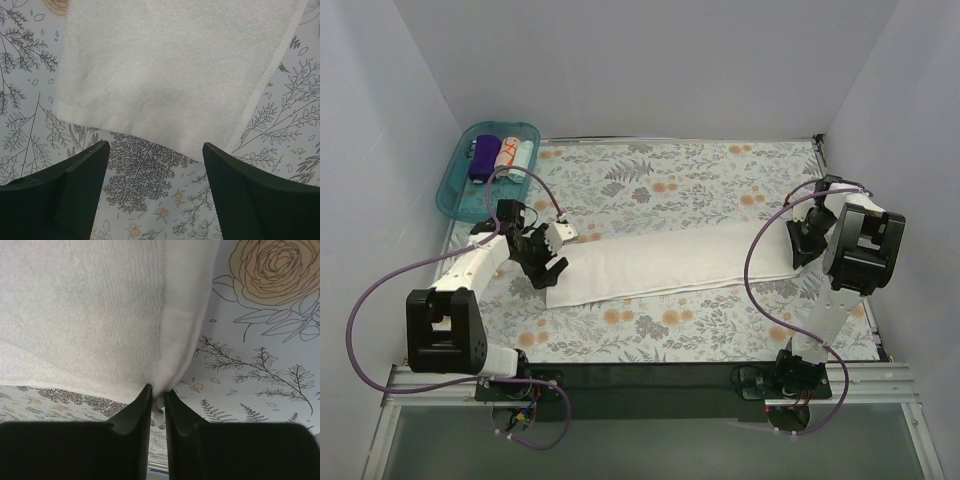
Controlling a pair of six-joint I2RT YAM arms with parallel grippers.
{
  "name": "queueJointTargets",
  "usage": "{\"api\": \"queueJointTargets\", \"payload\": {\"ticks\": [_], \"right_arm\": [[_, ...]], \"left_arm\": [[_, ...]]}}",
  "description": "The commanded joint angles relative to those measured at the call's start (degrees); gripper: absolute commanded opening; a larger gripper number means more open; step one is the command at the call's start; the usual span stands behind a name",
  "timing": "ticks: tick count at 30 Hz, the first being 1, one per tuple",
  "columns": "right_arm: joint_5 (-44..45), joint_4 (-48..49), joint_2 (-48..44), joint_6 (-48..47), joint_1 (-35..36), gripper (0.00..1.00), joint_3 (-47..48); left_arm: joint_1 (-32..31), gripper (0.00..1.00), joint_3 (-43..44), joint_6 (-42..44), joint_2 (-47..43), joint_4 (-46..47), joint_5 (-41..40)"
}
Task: Roll the towels
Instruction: Fold the towel
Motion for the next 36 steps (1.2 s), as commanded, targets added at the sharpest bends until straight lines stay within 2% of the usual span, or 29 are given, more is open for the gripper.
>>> {"api": "queueJointTargets", "payload": {"ticks": [1, 2, 3, 8, 11, 12, 14, 15, 17, 23, 28, 36], "right_arm": [[1.7, 0.6, -2.1, -1.2, -0.4, 0.18, -0.5], [0.6, 0.7, -2.5, -1.4, -0.9, 0.14, -0.2], [0.0, 0.9, -2.9, -1.6, -1.3, 0.02, 0.2], [-5.8, 0.5, -4.0, -3.0, -1.7, 0.01, 4.0], [-5.6, 0.4, -3.7, -3.6, -1.5, 0.01, 4.8], [-5.2, 0.0, -3.3, -3.7, -1.6, 0.15, 5.5], [-3.3, -0.8, -2.2, -3.7, -1.7, 0.34, 5.9], [-3.3, -0.9, -2.1, -3.7, -1.7, 0.47, 6.1], [-4.6, -0.7, -1.8, -3.0, -2.2, 0.53, 6.9], [-8.1, 0.1, 3.0, -0.7, -2.7, 0.50, 13.1], [-10.3, 0.0, 8.2, 1.4, -2.7, 0.42, 17.6], [-12.1, 0.3, 9.1, 2.0, -2.3, 0.38, 12.7]], "left_arm": [[-0.1, 0.70, 2.8, -2.8, 1.1, -0.7, 2.2], [-0.1, 0.70, 2.8, -3.1, 1.2, -0.5, 2.4], [-0.1, 0.69, 2.8, -3.7, 1.4, -0.4, 2.5], [-0.1, 0.69, 2.7, -5.3, 1.6, 0.5, 3.7], [-0.1, 0.70, 2.8, -5.9, 1.8, 0.6, 4.1], [-0.1, 0.70, 2.9, -5.9, 1.8, 0.6, 4.1], [-0.1, 0.70, 3.0, -5.9, 1.8, 0.6, 4.0], [-0.1, 0.70, 3.1, -5.9, 2.0, 0.7, 3.9], [-0.1, 0.71, 3.3, -6.0, 2.0, 0.7, 4.0], [-0.1, 0.71, 3.4, -6.2, 1.8, 0.7, 4.3], [-0.1, 0.71, 3.1, -6.3, 1.6, 1.1, 5.2], [-0.1, 0.72, 3.5, -5.7, 1.7, 1.8, 4.7]]}}
